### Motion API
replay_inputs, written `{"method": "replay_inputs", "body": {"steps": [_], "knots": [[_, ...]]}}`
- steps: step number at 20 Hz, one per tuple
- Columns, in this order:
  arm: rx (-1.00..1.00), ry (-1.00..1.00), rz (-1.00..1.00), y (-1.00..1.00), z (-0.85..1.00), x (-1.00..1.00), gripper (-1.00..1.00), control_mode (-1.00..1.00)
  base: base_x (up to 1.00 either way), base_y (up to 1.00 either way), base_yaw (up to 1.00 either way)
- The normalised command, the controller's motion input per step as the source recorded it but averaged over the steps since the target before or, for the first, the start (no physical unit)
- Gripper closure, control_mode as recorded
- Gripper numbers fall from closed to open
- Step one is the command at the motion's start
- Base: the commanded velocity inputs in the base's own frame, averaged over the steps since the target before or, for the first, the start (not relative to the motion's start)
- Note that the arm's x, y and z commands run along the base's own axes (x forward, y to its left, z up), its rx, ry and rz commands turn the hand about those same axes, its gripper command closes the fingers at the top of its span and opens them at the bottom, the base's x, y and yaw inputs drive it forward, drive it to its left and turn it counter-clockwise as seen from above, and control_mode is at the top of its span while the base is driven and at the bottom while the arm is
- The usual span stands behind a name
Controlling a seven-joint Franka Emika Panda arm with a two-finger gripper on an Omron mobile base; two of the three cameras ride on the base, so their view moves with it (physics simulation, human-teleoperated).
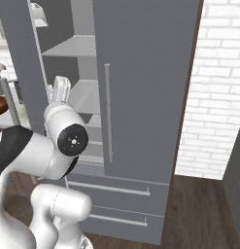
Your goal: Grab a lemon wedge from the fridge and one ice cube from the ice bowl, and put them in the glass of lemonade.
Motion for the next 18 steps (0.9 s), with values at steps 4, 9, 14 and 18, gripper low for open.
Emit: {"method": "replay_inputs", "body": {"steps": [4, 9, 14, 18], "knots": [[-0.02, -0.02, 0.2, 0.36, -0.03, 0.54, -1.0, -1.0, 0.0, 0.0, 0.0], [0.0, -0.05, 0.04, 0.35, 0.02, 0.53, -1.0, -1.0, 0.0, 0.0, 0.0], [0.0, 0.0, 0.0, 0.02, 0.0, 0.65, -1.0, -1.0, 0.0, 0.0, 0.0], [0.0, 0.0, 0.01, 0.23, -0.02, 0.56, -1.0, -1.0, 0.0, 0.0, 0.0]]}}
